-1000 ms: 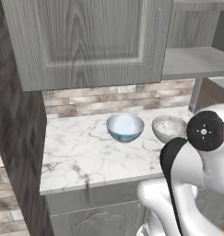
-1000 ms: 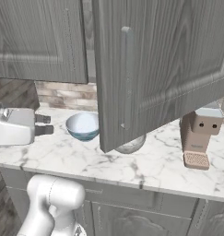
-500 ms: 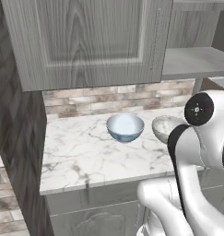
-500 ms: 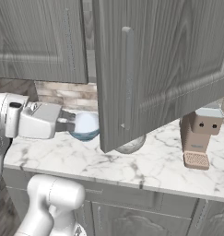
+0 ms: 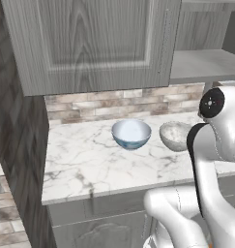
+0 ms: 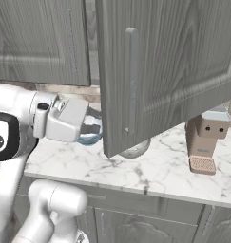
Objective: Open the cabinet. Pick the bowls from the counter and place them in the cabinet. Then close the cabinet.
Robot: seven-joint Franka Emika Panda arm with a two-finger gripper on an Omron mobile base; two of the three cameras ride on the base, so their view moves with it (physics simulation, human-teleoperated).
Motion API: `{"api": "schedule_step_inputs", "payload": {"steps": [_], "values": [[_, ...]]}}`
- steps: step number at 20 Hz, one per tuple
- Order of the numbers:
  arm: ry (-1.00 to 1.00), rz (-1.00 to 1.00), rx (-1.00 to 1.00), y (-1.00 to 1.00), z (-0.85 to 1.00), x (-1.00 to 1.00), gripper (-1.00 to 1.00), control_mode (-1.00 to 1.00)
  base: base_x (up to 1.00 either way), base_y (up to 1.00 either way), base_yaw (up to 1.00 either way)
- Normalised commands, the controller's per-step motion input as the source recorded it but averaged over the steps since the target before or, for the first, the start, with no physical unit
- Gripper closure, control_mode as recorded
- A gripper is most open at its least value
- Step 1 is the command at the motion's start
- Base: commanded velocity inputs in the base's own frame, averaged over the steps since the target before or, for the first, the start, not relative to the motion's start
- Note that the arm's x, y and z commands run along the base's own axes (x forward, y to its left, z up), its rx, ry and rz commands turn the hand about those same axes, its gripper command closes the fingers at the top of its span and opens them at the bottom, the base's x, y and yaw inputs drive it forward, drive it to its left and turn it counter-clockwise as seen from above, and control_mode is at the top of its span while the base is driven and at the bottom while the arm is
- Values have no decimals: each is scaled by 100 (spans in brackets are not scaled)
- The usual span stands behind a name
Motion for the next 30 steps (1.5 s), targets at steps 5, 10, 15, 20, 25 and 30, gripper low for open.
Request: {"api": "schedule_step_inputs", "payload": {"steps": [5,10,15,20,25,30], "values": [[-20,-10,0,-44,0,0,-100,-100,0,0,0],[-21,-11,0,-43,0,0,-100,-100,0,0,0],[-22,-10,0,-51,0,0,-100,-100,0,0,0],[-21,-10,0,-57,0,0,-100,-100,0,0,0],[-19,-8,-1,-29,-2,0,-100,-100,0,0,0],[-17,-3,-7,0,-11,0,-100,-100,0,0,0]]}}
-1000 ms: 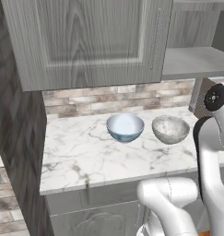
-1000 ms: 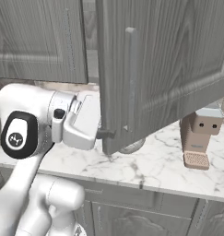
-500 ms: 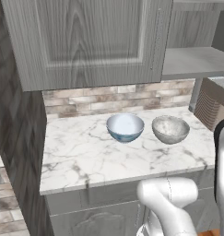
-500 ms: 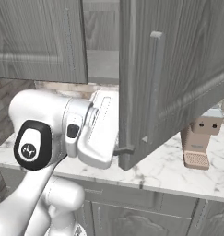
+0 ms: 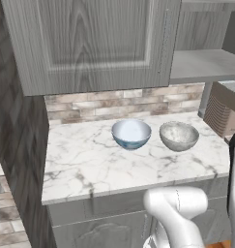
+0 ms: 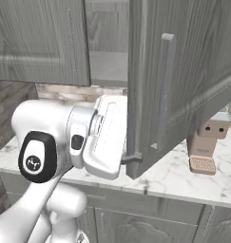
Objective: Open the cabinet. Pick the bowls from the counter and place them in the cabinet. Then close the cabinet.
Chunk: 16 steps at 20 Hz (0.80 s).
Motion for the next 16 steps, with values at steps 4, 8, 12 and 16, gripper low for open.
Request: {"api": "schedule_step_inputs", "payload": {"steps": [4,8,12,16], "values": [[-18,-1,-4,-9,4,-50,-100,-100,0,0,0],[-17,0,-1,-6,53,-100,-100,-100,0,0,0],[-20,0,-8,4,38,-100,-100,-100,0,0,0],[-20,4,-22,71,17,-100,-100,-100,0,0,0]]}}
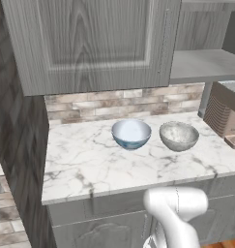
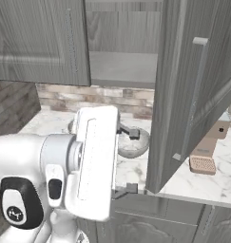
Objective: Open the cabinet. Pick the bowls from the counter and place them in the cabinet. Then close the cabinet.
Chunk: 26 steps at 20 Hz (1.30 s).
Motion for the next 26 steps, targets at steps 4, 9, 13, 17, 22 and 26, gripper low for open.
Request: {"api": "schedule_step_inputs", "payload": {"steps": [4,9,13,17,22,26], "values": [[-12,12,-35,100,18,-100,-100,-100,0,0,0],[-1,18,-43,100,29,-95,-100,-100,0,0,0],[2,25,-49,95,16,-70,-100,-100,0,0,0],[10,36,-46,48,10,-44,-100,-100,0,0,0],[11,29,-39,48,0,-4,-100,-100,0,0,0],[11,22,-26,67,-13,3,-100,-100,0,0,0]]}}
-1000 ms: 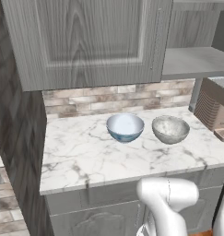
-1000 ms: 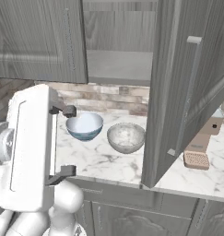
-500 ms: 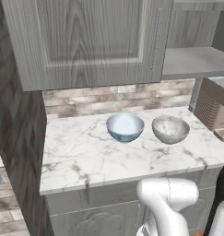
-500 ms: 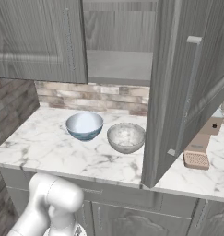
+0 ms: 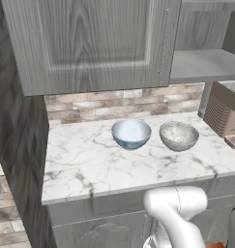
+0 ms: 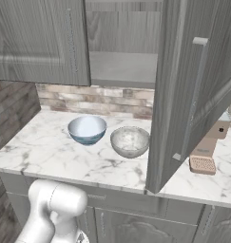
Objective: Open the cabinet. Pick the bowls from the counter and place them in the cabinet. Then close the cabinet.
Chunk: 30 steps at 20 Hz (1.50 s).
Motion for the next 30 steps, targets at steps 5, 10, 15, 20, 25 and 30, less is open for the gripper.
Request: {"api": "schedule_step_inputs", "payload": {"steps": [5,10,15,20,25,30], "values": [[3,15,-3,71,-41,26,-100,-100,0,0,0],[3,7,10,23,-50,55,-100,-100,0,0,0],[12,3,4,0,-38,85,-100,-100,0,0,0],[6,0,2,-16,-7,77,-100,-100,0,0,0],[1,3,0,-24,0,65,-100,-100,0,0,0],[6,9,0,-19,-4,64,-100,-100,0,0,0]]}}
